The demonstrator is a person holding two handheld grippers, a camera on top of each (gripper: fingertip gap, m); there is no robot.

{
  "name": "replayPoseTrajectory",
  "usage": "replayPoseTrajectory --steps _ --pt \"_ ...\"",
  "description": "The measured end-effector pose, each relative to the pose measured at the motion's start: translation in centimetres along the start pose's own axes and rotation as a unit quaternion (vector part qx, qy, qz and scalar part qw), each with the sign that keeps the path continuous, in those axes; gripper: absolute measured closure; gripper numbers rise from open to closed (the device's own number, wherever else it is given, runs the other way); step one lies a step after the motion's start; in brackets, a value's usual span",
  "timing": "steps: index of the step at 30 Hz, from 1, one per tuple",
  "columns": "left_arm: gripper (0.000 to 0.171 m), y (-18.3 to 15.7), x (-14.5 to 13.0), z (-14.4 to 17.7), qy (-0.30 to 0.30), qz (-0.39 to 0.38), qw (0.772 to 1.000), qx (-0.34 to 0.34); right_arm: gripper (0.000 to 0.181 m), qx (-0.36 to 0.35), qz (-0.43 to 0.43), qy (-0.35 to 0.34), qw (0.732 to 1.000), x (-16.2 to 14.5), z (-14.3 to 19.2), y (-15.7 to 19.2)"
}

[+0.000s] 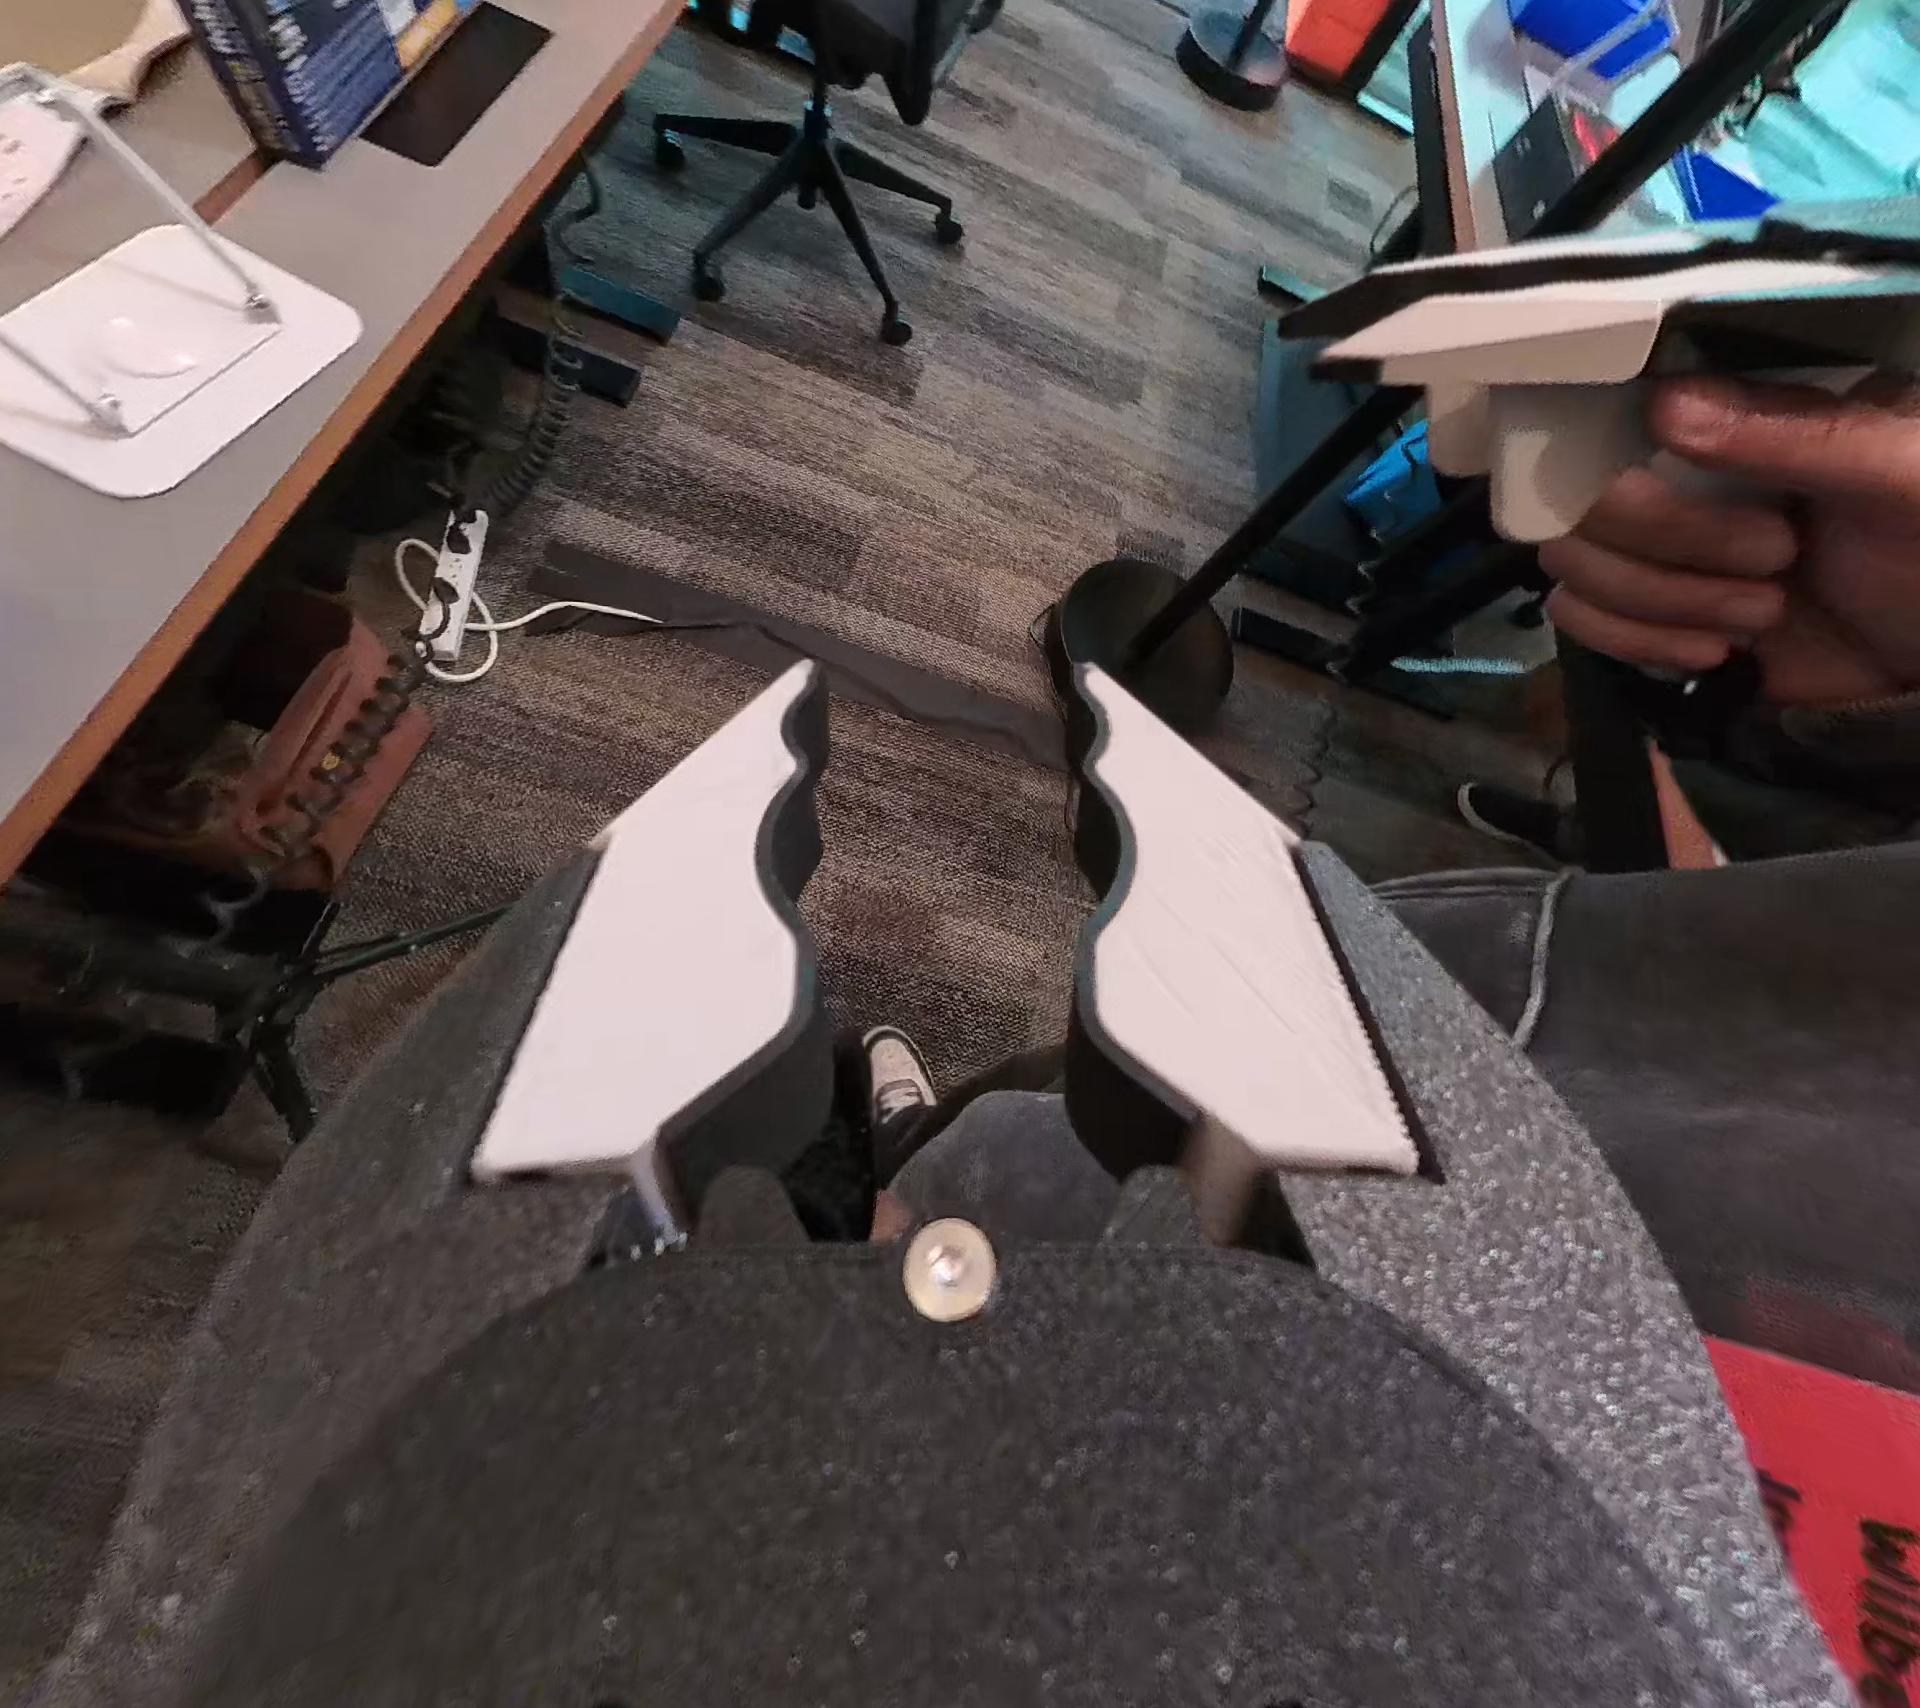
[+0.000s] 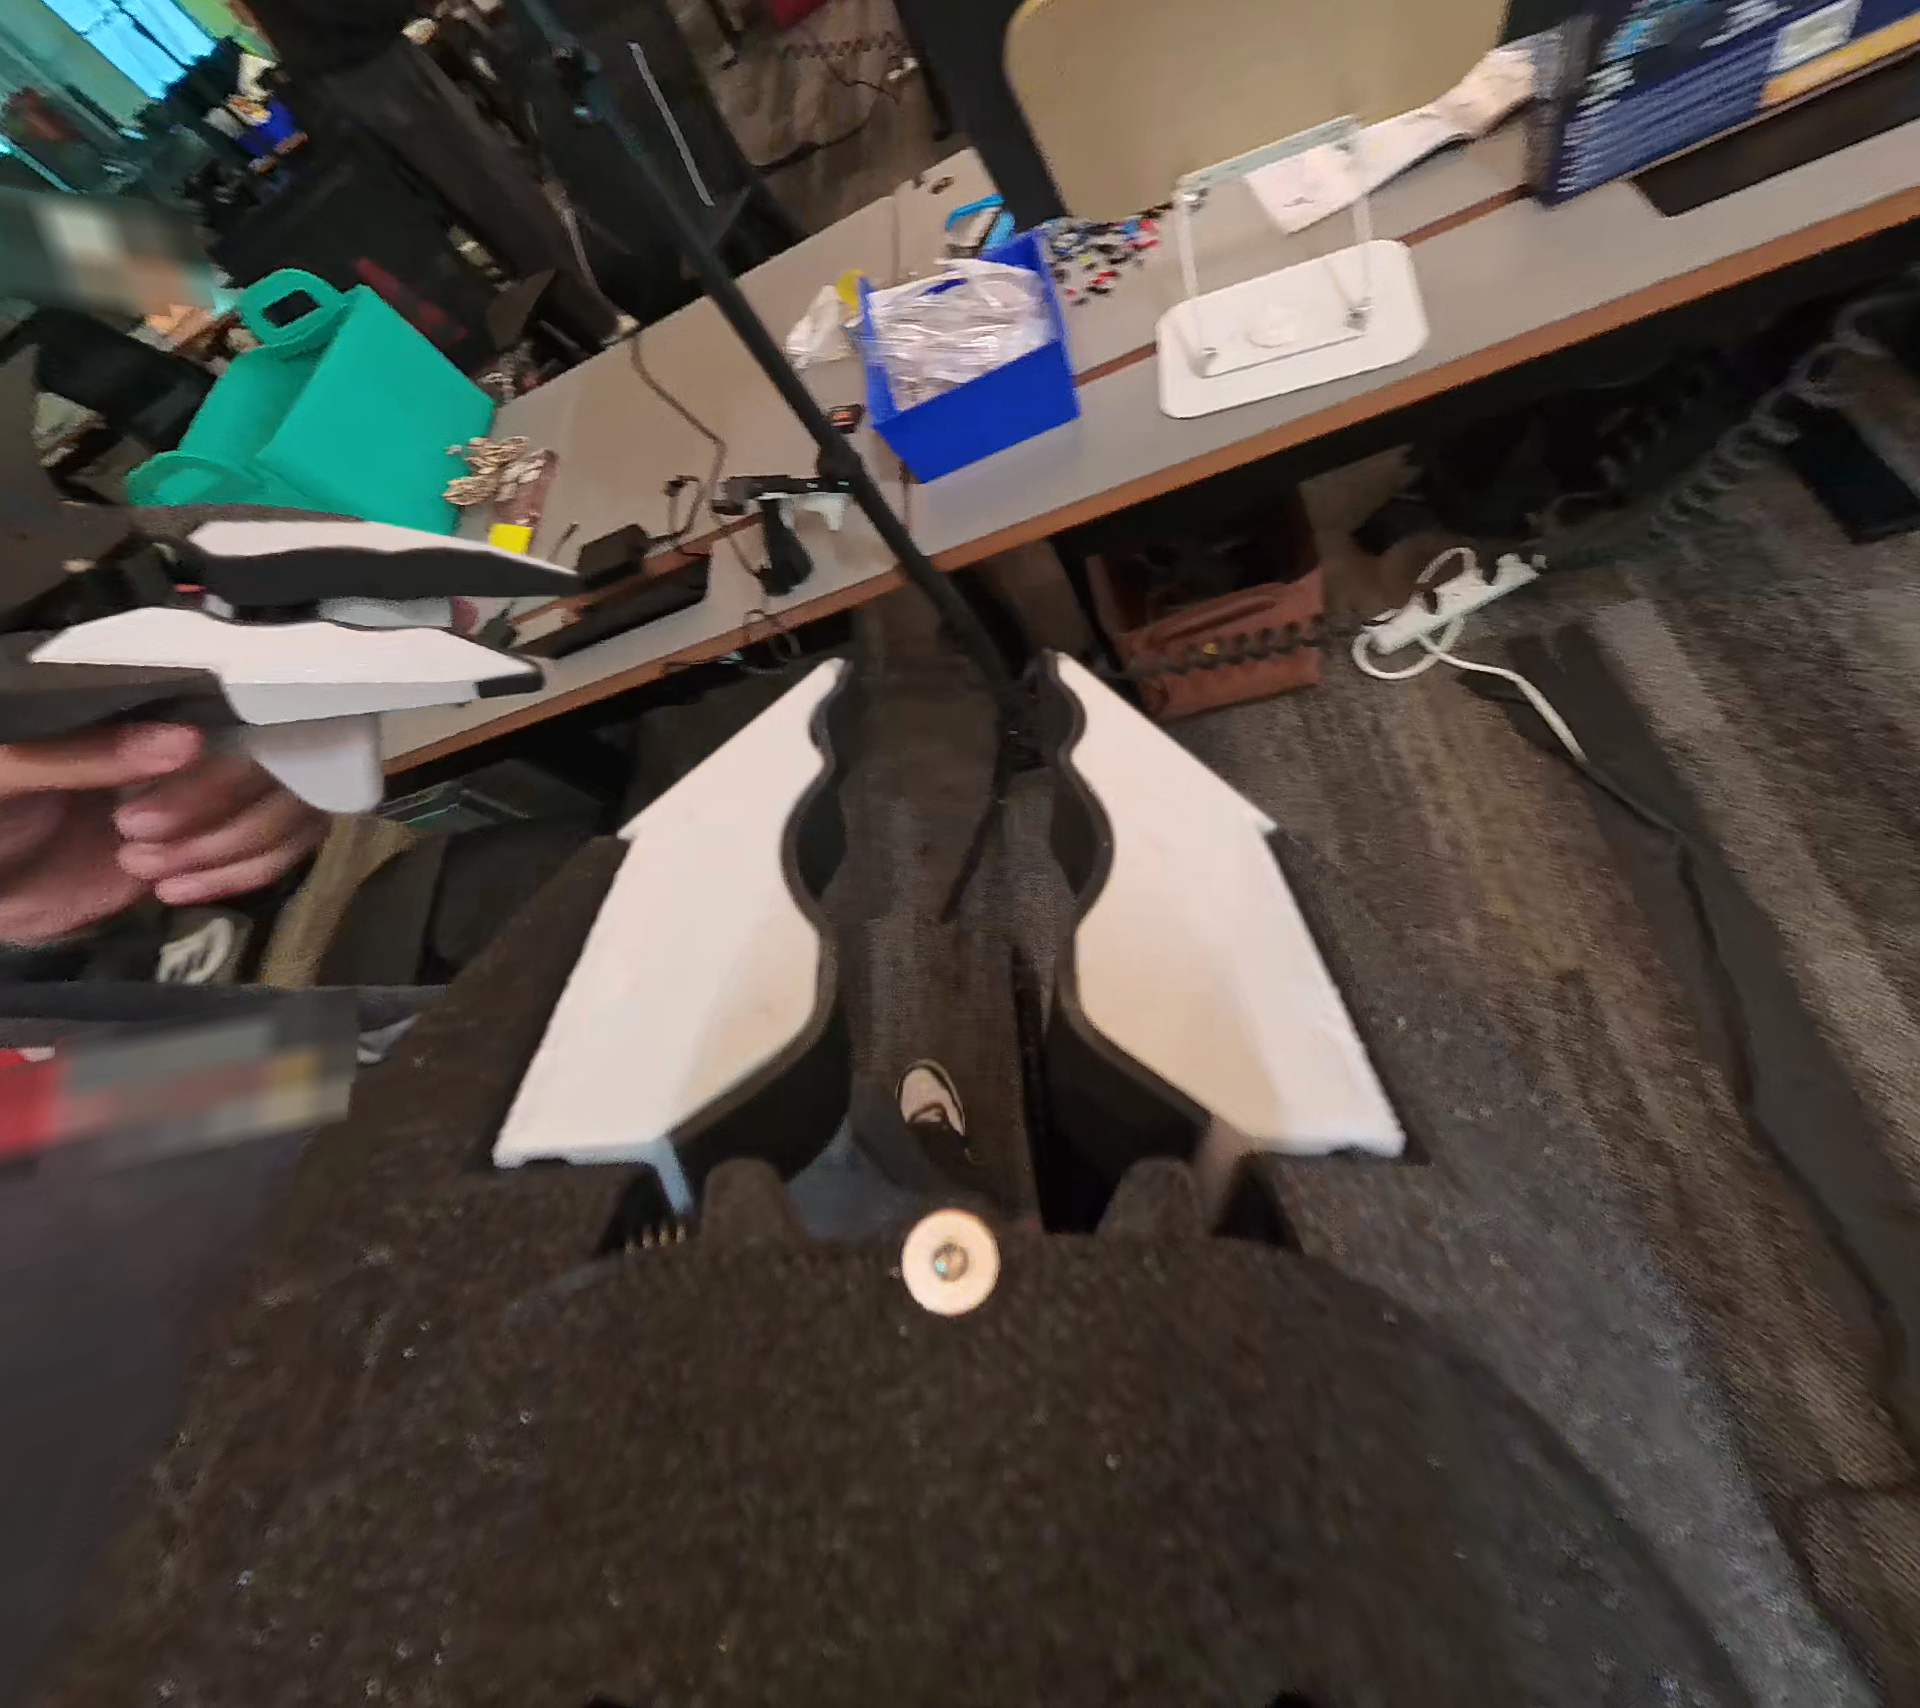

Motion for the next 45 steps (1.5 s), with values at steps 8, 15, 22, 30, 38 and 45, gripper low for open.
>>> replayPoseTrajectory --steps 8,15,22,30,38,45 --pt "0.126 -4.5 2.7 -5.8 0.025 -0.057 0.997 -0.042 0.146 -0.089 -0.012 -0.048 0.995 1.8 7.6 -8.3" --pt "0.126 -7.5 5.2 -11.9 0.043 -0.092 0.989 -0.107 0.147 -0.118 -0.057 -0.074 0.989 1.1 8.4 -10.3" --pt "0.126 -7.7 9.8 -18.6 0.036 -0.126 0.979 -0.157 0.147 -0.114 -0.06 -0.045 0.991 2.7 4.0 -12.3" --pt "0.126 3.1 17.3 -22.6 0.0 -0.09 0.992 -0.09 0.147 -0.076 0.008 0.0 0.997 13.2 -5.4 -16.6" --pt "0.126 20.9 17.1 -18.9 -0.008 0.034 0.996 0.085 0.147 0.031 0.081 0.049 0.995 21.3 -18.5 -15.7" --pt "0.126 30.3 13.1 -11.6 -0.028 0.16 0.957 0.24 0.147 0.227 0.175 0.107 0.952 23.2 -31.1 -8.7"
Point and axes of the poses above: each gripper's, where its closed fingertips meet, z back along the fingers, x out of its top, y = z × x across the jaws, the point moved 1 cm from there along z, back along the fingers, and after that the axes turned 7 degrees about x, right-handed, at the moved point
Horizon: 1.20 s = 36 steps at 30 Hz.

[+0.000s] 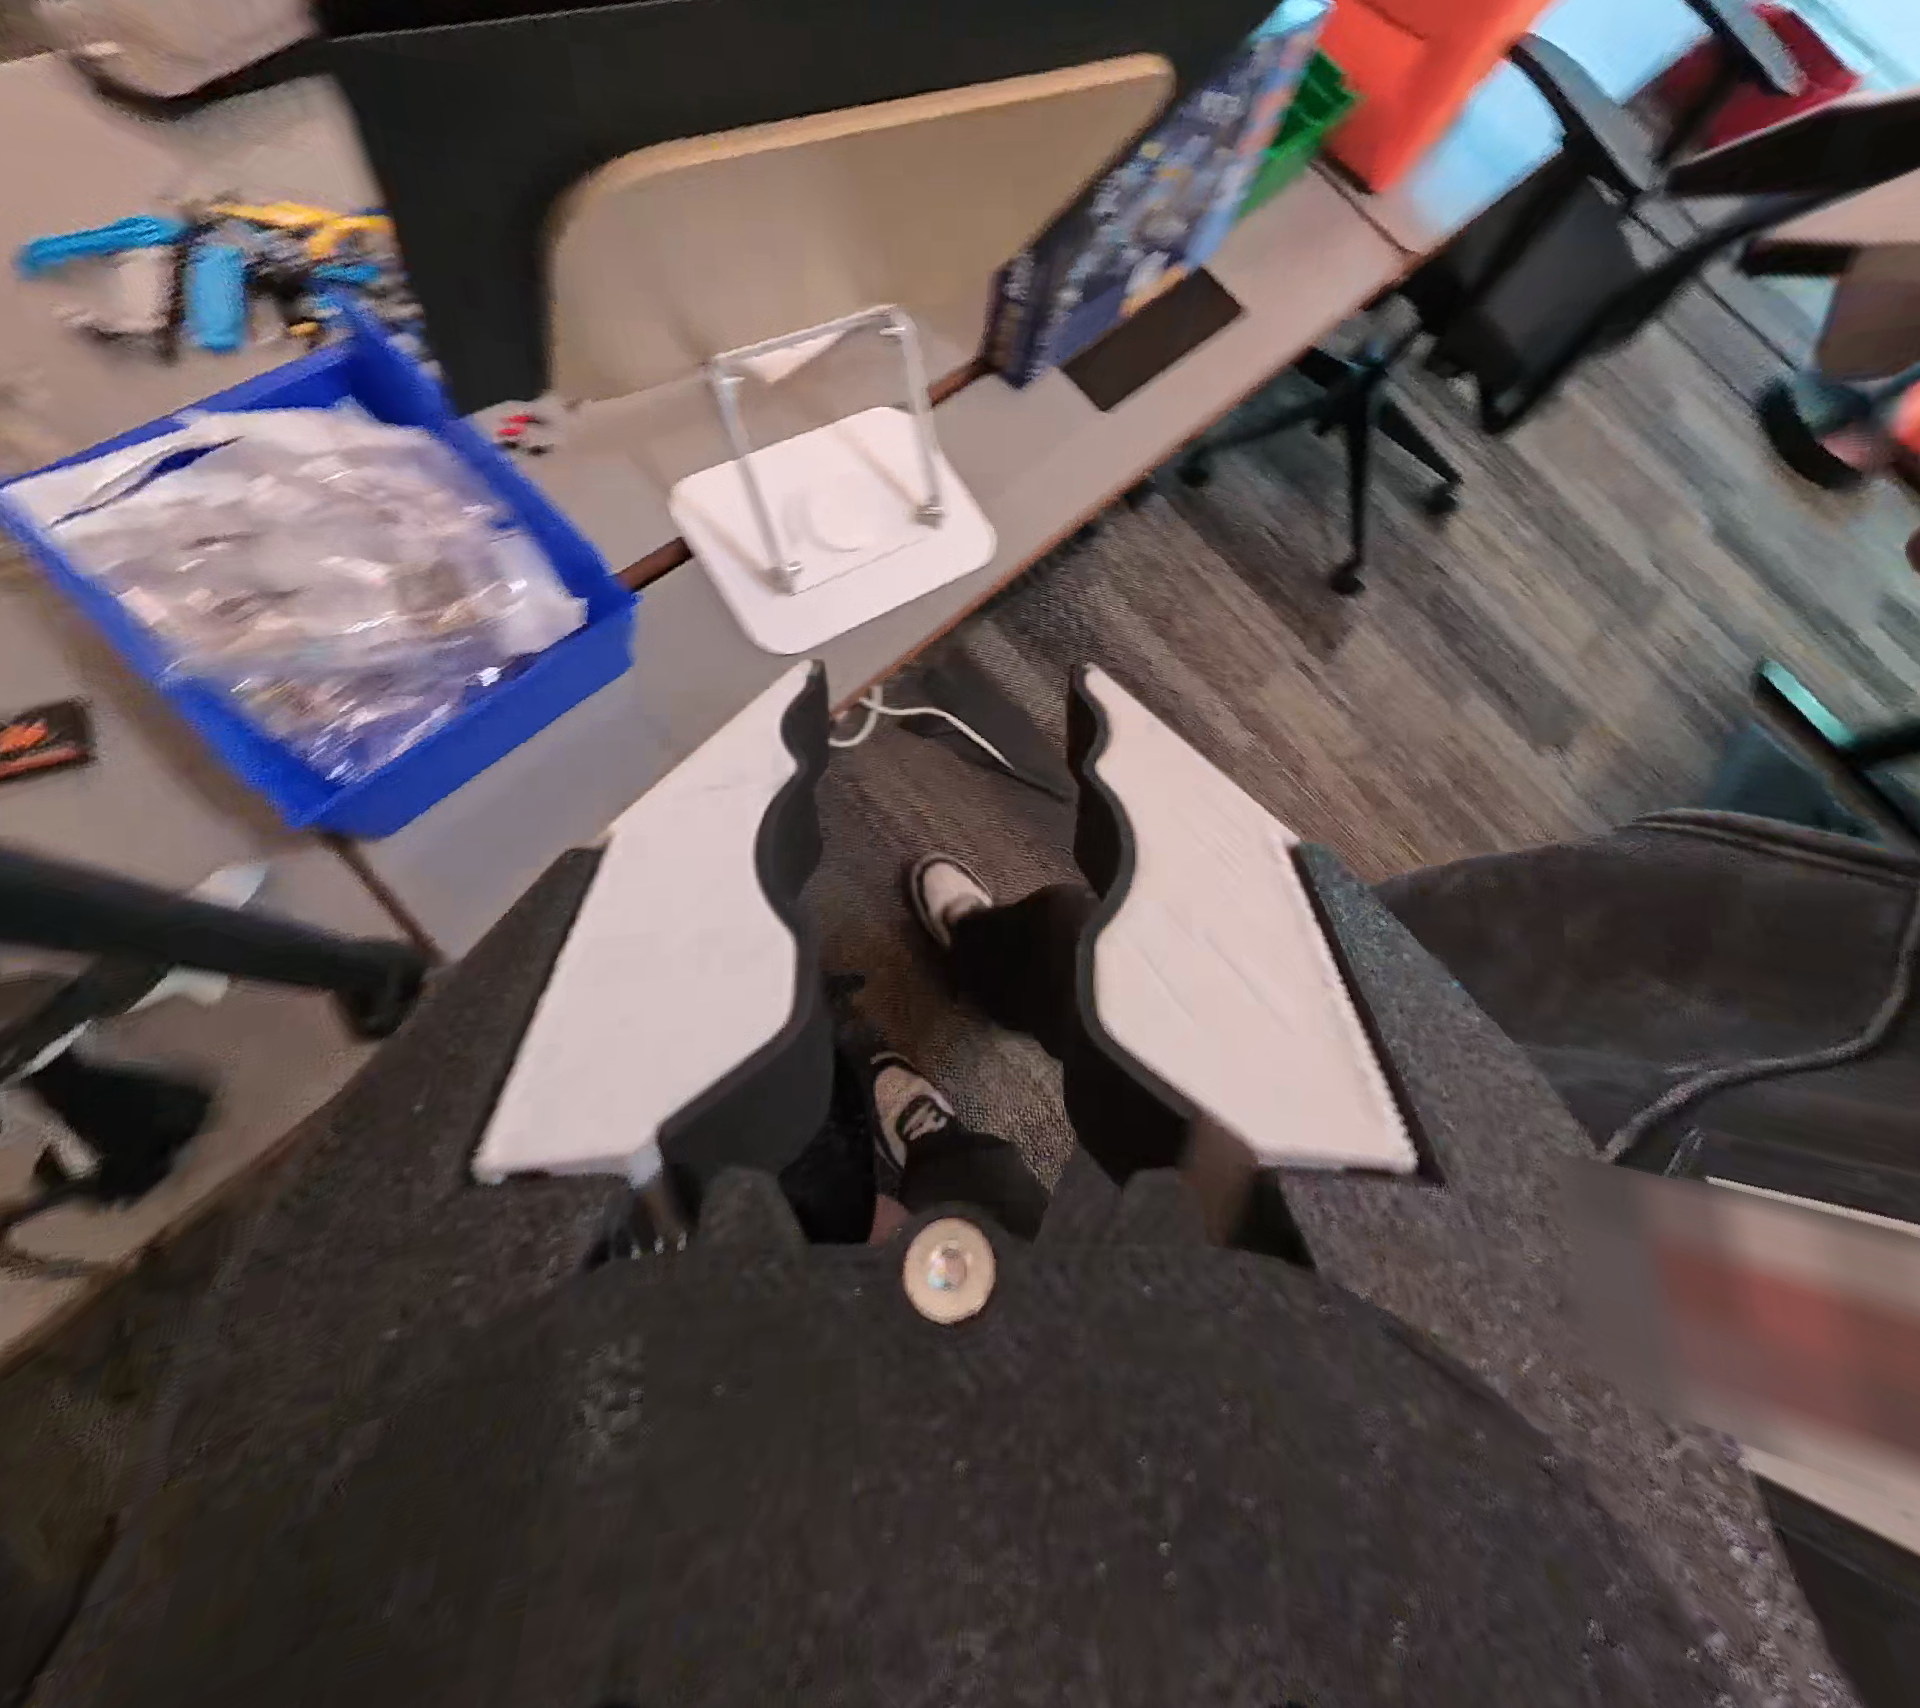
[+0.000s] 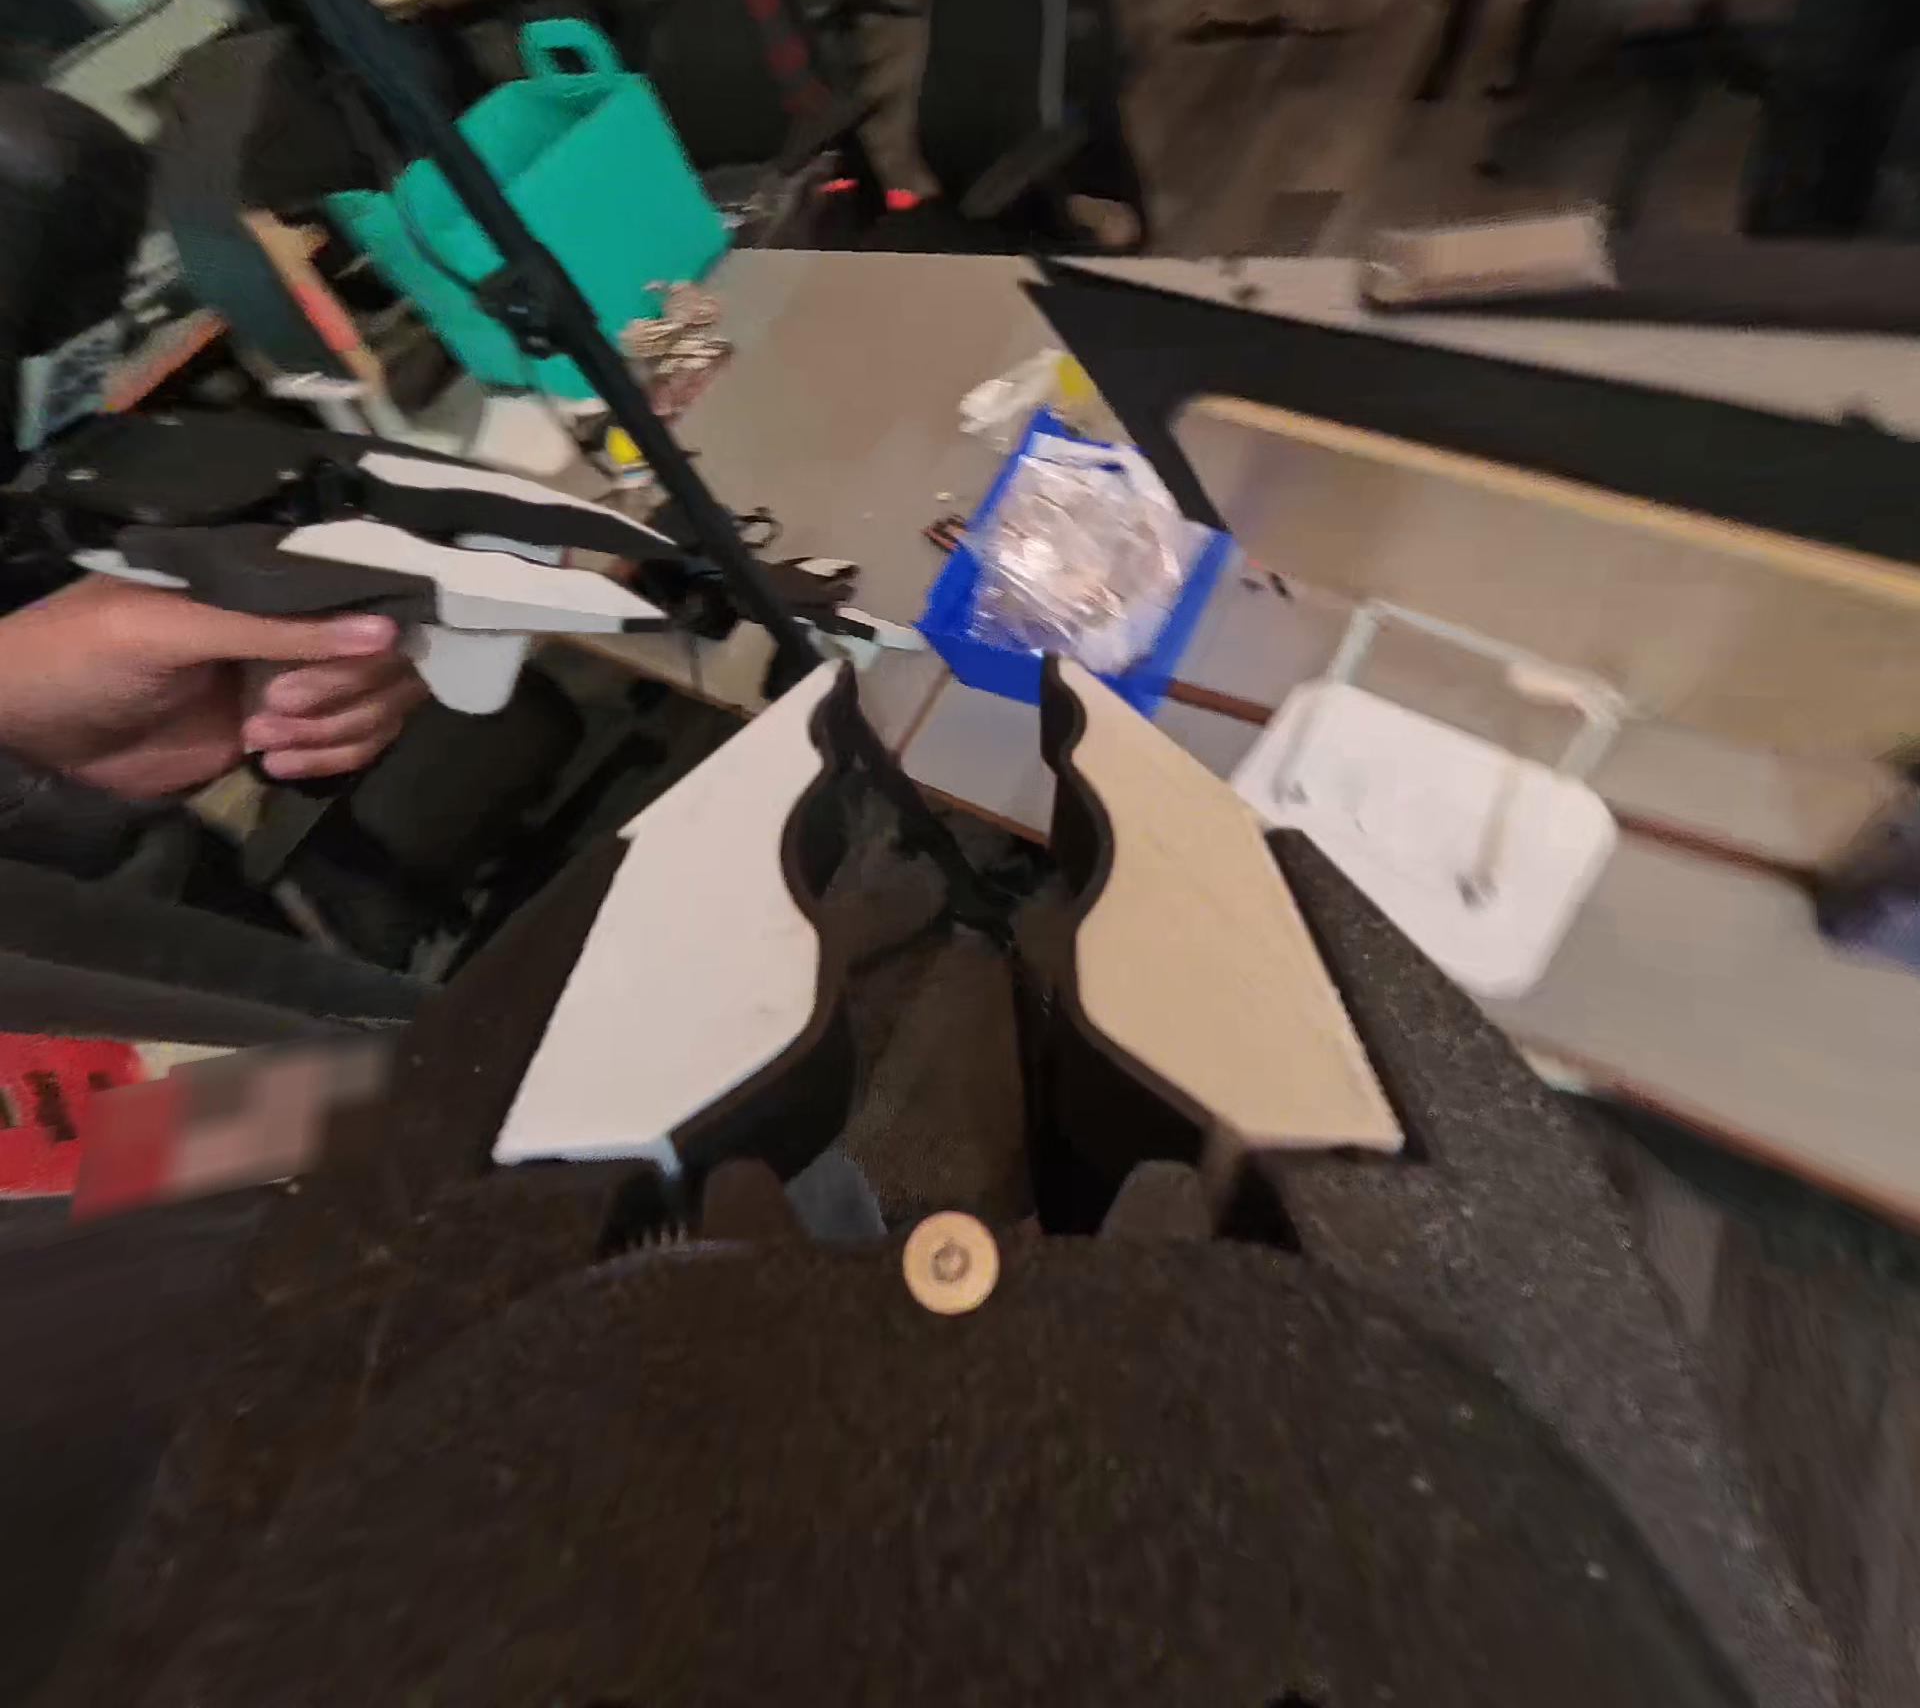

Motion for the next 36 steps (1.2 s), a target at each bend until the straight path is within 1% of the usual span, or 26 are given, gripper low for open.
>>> replayPoseTrajectory --steps 3,6,9,12,14,15,18,20,21,22,23,26,28,30,32,34,36 --pt "0.126 3.5 0.4 1.0 -0.022 0.047 0.996 0.068 0.142 0.125 0.08 0.014 0.989 3.3 -4.6 1.8" --pt "0.127 6.6 1.8 1.9 -0.063 0.089 0.982 0.153 0.141 0.243 0.154 0.057 0.956 5.5 -8.2 3.1" --pt "0.127 8.9 2.4 2.8 -0.092 0.141 0.959 0.229 0.136 0.311 0.232 0.085 0.918 8.1 -11.0 2.6" --pt "0.127 10.0 2.7 4.0 -0.108 0.187 0.932 0.291 0.136 0.35 0.28 0.087 0.89 11.6 -13.2 1.3" --pt "0.128 10.2 3.4 4.9 -0.121 0.196 0.917 0.326 0.14 0.373 0.288 0.078 0.879 13.9 -14.4 0.6" --pt "0.128 10.3 3.9 5.6 -0.129 0.194 0.909 0.345 0.14 0.384 0.279 0.069 0.877 15.1 -15.1 0.4" --pt "0.128 10.6 5.7 7.8 -0.156 0.201 0.881 0.398 0.141 0.435 0.22 0.036 0.872 18.4 -16.6 0.8" --pt "0.127 10.8 6.9 9.2 -0.175 0.213 0.869 0.41 0.139 0.436 0.19 0.029 0.879 19.8 -18.2 1.0" --pt "0.127 11.0 7.5 9.7 -0.183 0.217 0.866 0.411 0.138 0.442 0.183 0.024 0.878 20.2 -18.7 1.4" --pt "0.125 11.2 8.2 10.2 -0.191 0.218 0.865 0.41 0.139 0.445 0.176 0.015 0.878 20.7 -19.3 1.7" --pt "0.123 11.4 8.8 10.7 -0.197 0.214 0.864 0.412 0.139 0.437 0.168 0.008 0.884 21.2 -20.1 1.8" --pt "0.121 12.4 10.4 12.4 -0.208 0.189 0.861 0.425 0.139 0.427 0.141 0.019 0.893 21.8 -22.4 2.2" --pt "0.121 12.9 11.1 13.7 -0.215 0.187 0.861 0.422 0.139 0.423 0.095 0.017 0.901 22.8 -23.4 2.0" --pt "0.121 13.3 11.2 15.0 -0.223 0.188 0.862 0.415 0.139 0.413 0.063 0.01 0.909 23.7 -24.1 1.4" --pt "0.121 13.8 10.7 16.0 -0.221 0.189 0.861 0.418 0.137 0.4 0.068 0.01 0.914 23.8 -24.5 1.1" --pt "0.121 14.3 10.2 16.7 -0.22 0.193 0.856 0.426 0.138 0.403 0.079 0.024 0.912 23.2 -24.5 1.5" --pt "0.121 14.7 10.0 17.0 -0.223 0.198 0.856 0.422 0.138 0.411 0.086 0.035 0.907 22.5 -24.2 2.4"
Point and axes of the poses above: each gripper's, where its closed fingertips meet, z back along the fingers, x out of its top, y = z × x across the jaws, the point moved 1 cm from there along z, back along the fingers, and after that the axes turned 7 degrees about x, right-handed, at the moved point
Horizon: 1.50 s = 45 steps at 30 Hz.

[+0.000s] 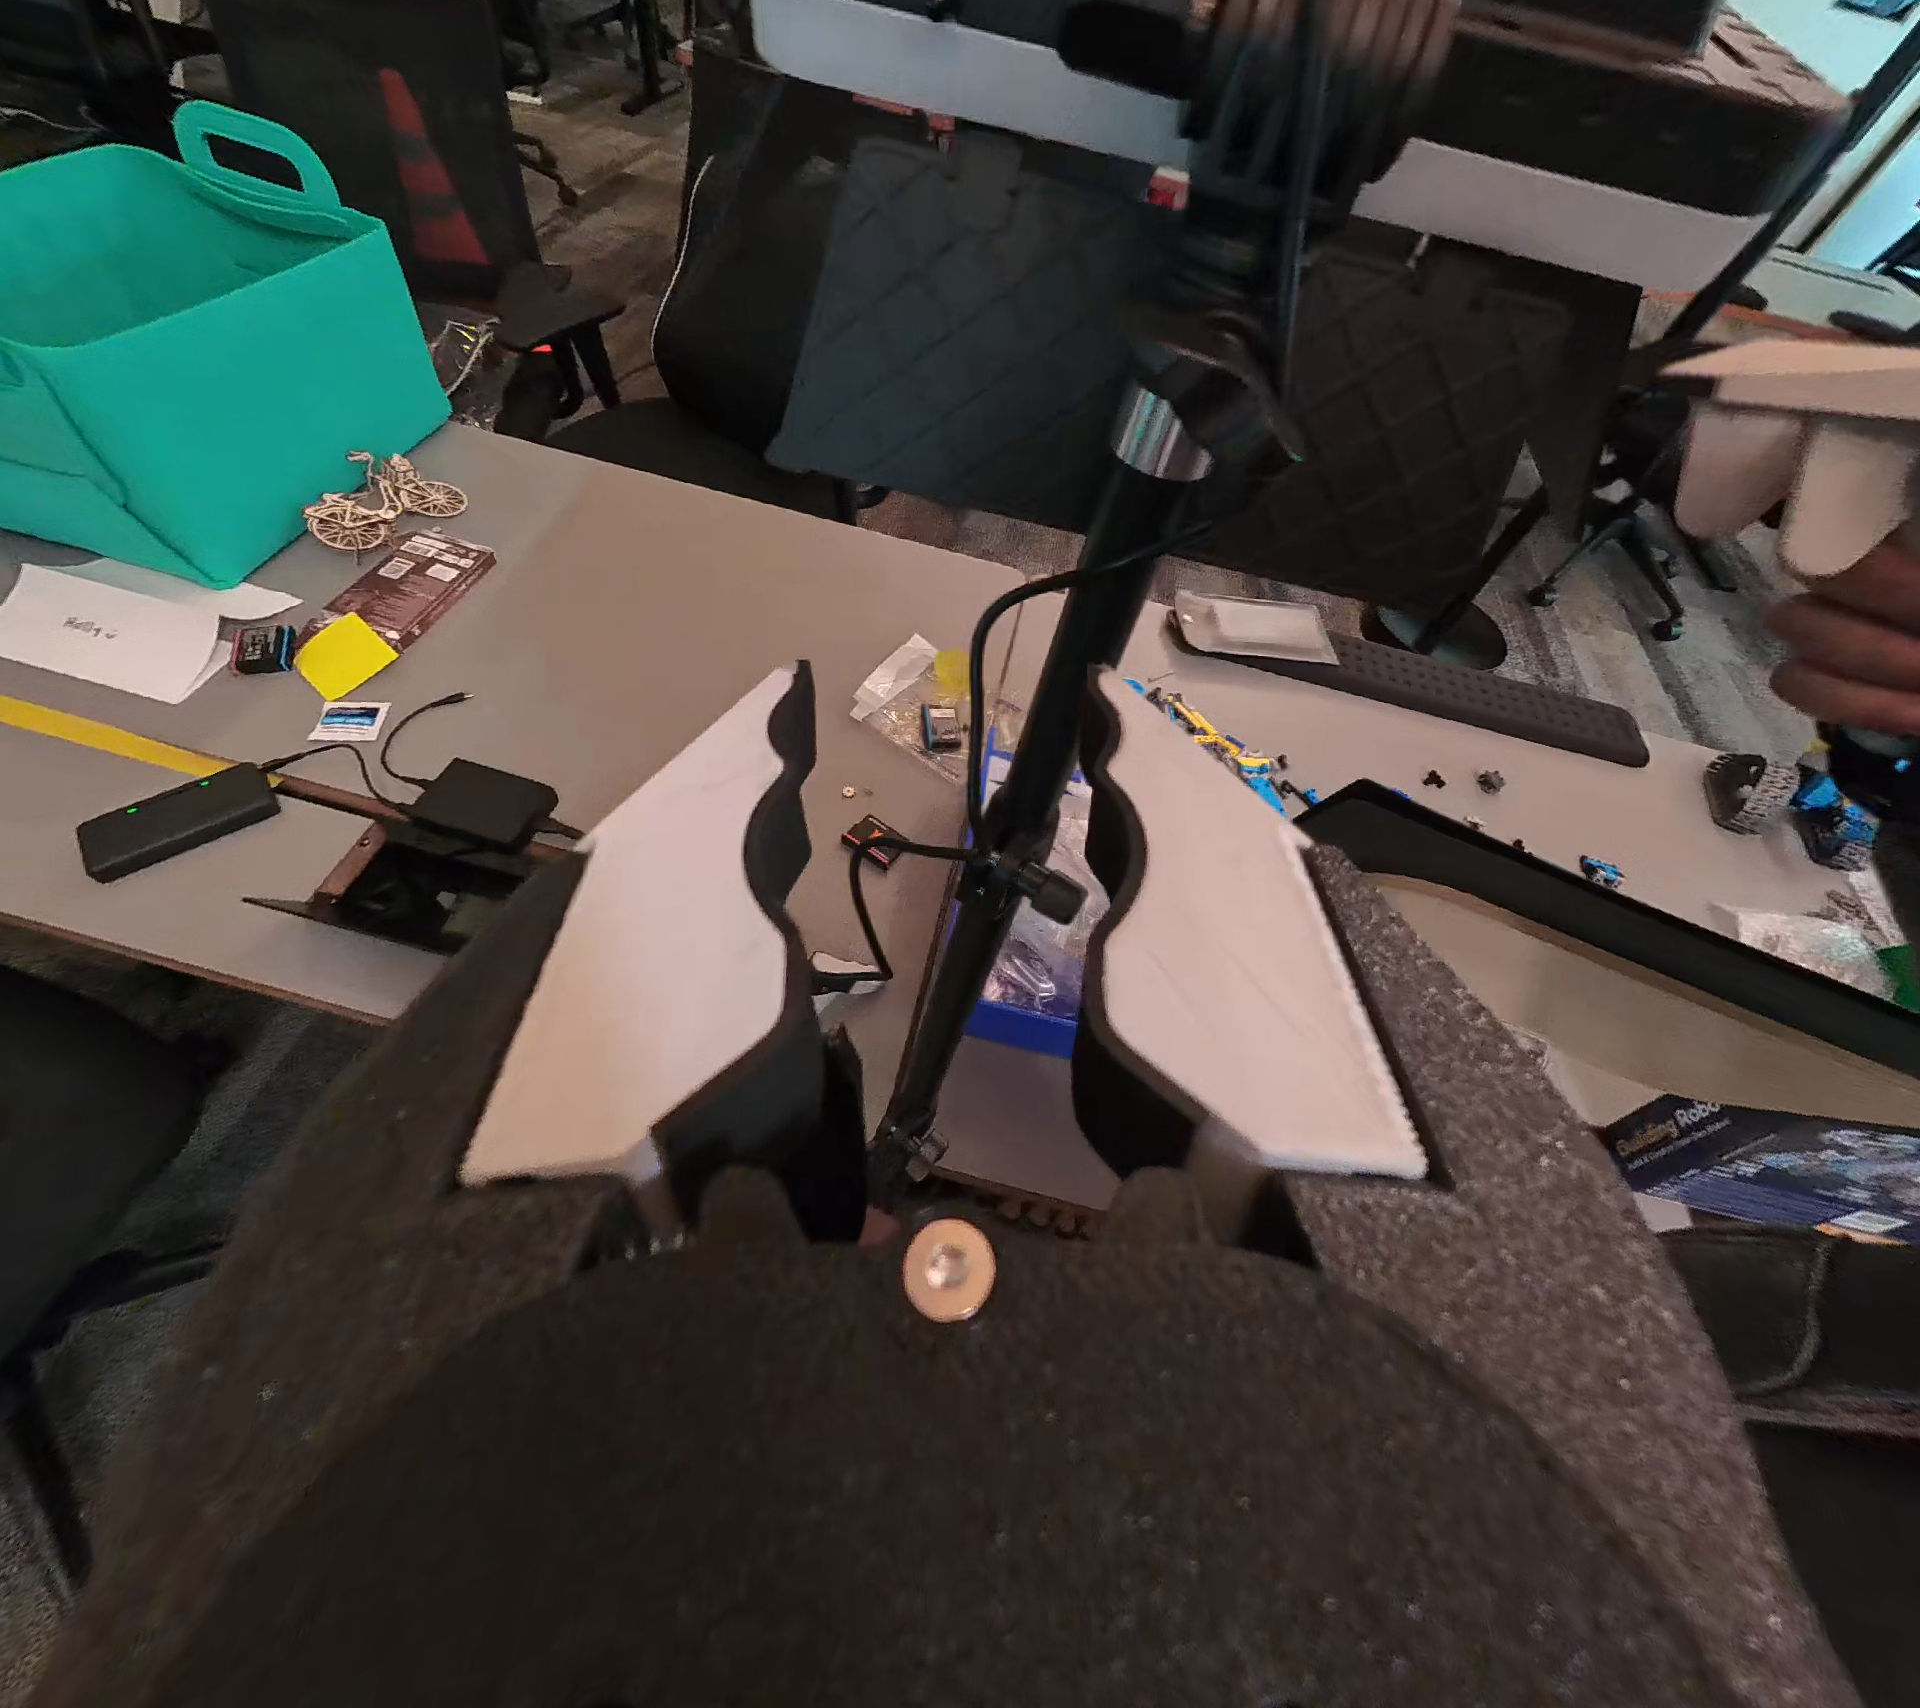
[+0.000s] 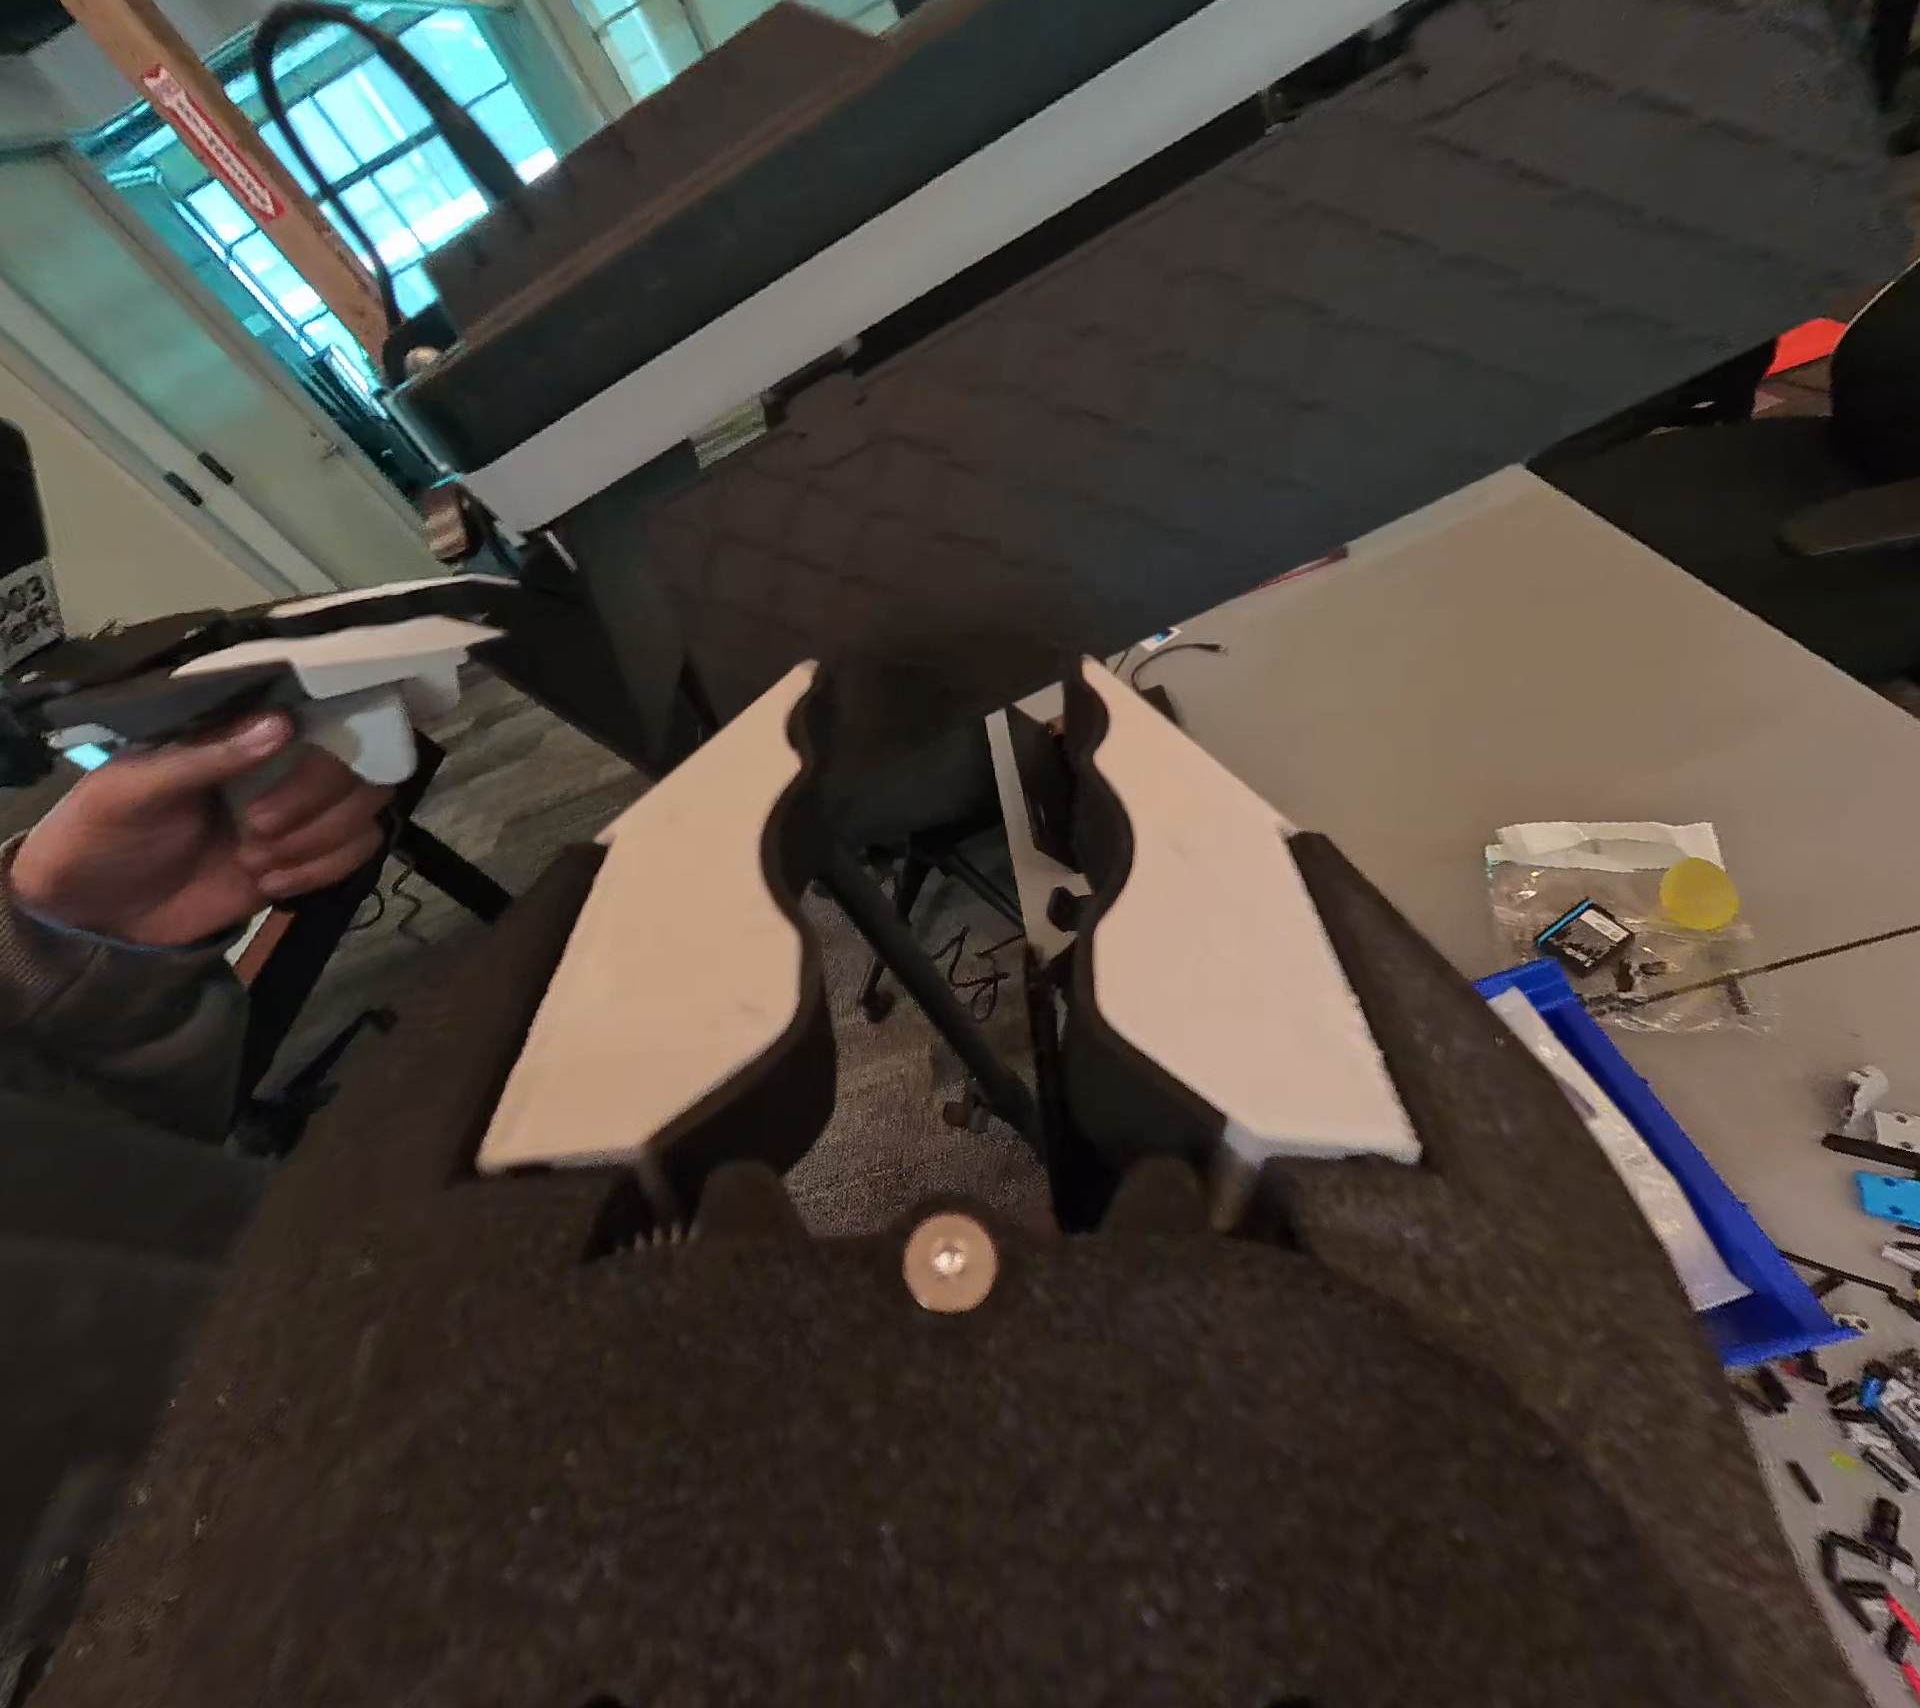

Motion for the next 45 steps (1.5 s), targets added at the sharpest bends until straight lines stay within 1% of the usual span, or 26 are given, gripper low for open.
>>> replayPoseTrajectory --steps 2,3,4,6,7,8,10,12,15,17,18,19,21,23,26,29,31,32,34,37,40,41,43,45 --pt "0.121 0.2 0.2 -0.4 0.005 0.001 1.0 -0.003 0.138 0.004 0.007 0.006 1.0 -0.6 -0.5 0.8" --pt "0.121 0.4 0.2 -0.7 0.013 -0.005 1.0 -0.003 0.138 0.003 0.012 0.011 1.0 -1.1 -0.7 1.1" --pt "0.122 0.7 -0.1 -1.1 0.035 -0.017 0.999 0.007 0.138 -0.002 0.017 0.022 1.0 -1.6 -0.8 1.2" --pt "0.123 1.7 -2.1 -1.7 0.122 -0.061 0.99 0.026 0.138 -0.016 0.03 0.045 0.998 -3.0 -0.7 1.0" --pt "0.118 2.0 -3.3 -1.8 0.165 -0.09 0.982 0.027 0.138 -0.023 0.032 0.051 0.998 -3.7 -0.4 0.7" --pt "0.113 2.5 -4.3 -1.8 0.191 -0.116 0.974 0.033 0.138 -0.029 0.026 0.053 0.998 -4.5 -0.1 0.5" --pt "0.113 3.4 -5.9 -1.8 0.215 -0.144 0.965 0.041 0.137 -0.028 -0.009 0.055 0.998 -6.3 0.4 0.4" --pt "0.113 3.6 -7.5 -1.7 0.238 -0.15 0.959 0.033 0.137 -0.027 -0.042 0.049 0.998 -8.1 0.7 1.0" --pt "0.114 4.7 -8.4 -1.7 0.255 -0.2 0.945 0.037 0.138 -0.023 -0.061 0.054 0.996 -11.2 0.7 2.8" --pt "0.115 5.5 -7.6 -2.1 0.25 -0.246 0.936 0.016 0.138 -0.01 -0.076 0.07 0.995 -13.4 0.3 4.0" --pt "0.116 6.0 -6.9 -2.4 0.245 -0.255 0.935 0.001 0.138 -0.001 -0.083 0.076 0.994 -14.1 0.0 4.7" --pt "0.116 6.2 -6.5 -2.7 0.243 -0.251 0.937 -0.022 0.138 0.01 -0.087 0.08 0.993 -14.5 -0.3 5.3" --pt "0.116 6.3 -5.9 -3.1 0.243 -0.214 0.943 -0.075 0.137 0.018 -0.074 0.094 0.993 -14.8 -0.9 6.2" --pt "0.116 6.1 -5.7 -3.3 0.236 -0.186 0.947 -0.116 0.137 0.01 -0.037 0.1 0.994 -14.5 -1.5 6.6" --pt "0.116 5.9 -5.9 -3.6 0.211 -0.175 0.948 -0.163 0.138 -0.02 0.013 0.109 0.994 -14.0 -2.5 6.9" --pt "0.117 6.1 -6.2 -4.0 0.192 -0.166 0.94 -0.228 0.138 -0.069 0.039 0.105 0.991 -13.8 -3.9 6.7" --pt "0.118 7.0 -6.4 -4.6 0.184 -0.169 0.93 -0.271 0.138 -0.112 0.045 0.088 0.989 -13.5 -5.0 6.6" --pt "0.118 7.5 -6.4 -5.0 0.179 -0.173 0.923 -0.293 0.138 -0.136 0.046 0.074 0.987 -13.2 -5.6 6.7" --pt "0.118 8.3 -6.4 -5.3 0.164 -0.18 0.904 -0.352 0.138 -0.187 0.058 0.042 0.98 -12.6 -6.9 7.1" --pt "0.119 9.3 -5.7 -6.1 0.139 -0.187 0.882 -0.409 0.138 -0.274 0.073 0.007 0.959 -11.2 -7.9 8.5" --pt "0.117 9.5 -3.6 -6.8 0.099 -0.178 0.865 -0.458 0.14 -0.328 0.074 -0.036 0.941 -9.2 -7.9 11.0" --pt "0.115 9.5 -2.8 -7.1 0.084 -0.186 0.858 -0.471 0.14 -0.342 0.08 -0.041 0.936 -8.7 -7.6 11.8" --pt "0.112 9.9 -0.5 -8.1 0.045 -0.217 0.85 -0.477 0.14 -0.387 0.1 -0.032 0.916 -7.4 -6.0 12.9" --pt "0.111 10.0 2.2 -8.9 0.007 -0.236 0.845 -0.48 0.136 -0.422 0.104 -0.049 0.899 -5.7 -4.0 13.9"
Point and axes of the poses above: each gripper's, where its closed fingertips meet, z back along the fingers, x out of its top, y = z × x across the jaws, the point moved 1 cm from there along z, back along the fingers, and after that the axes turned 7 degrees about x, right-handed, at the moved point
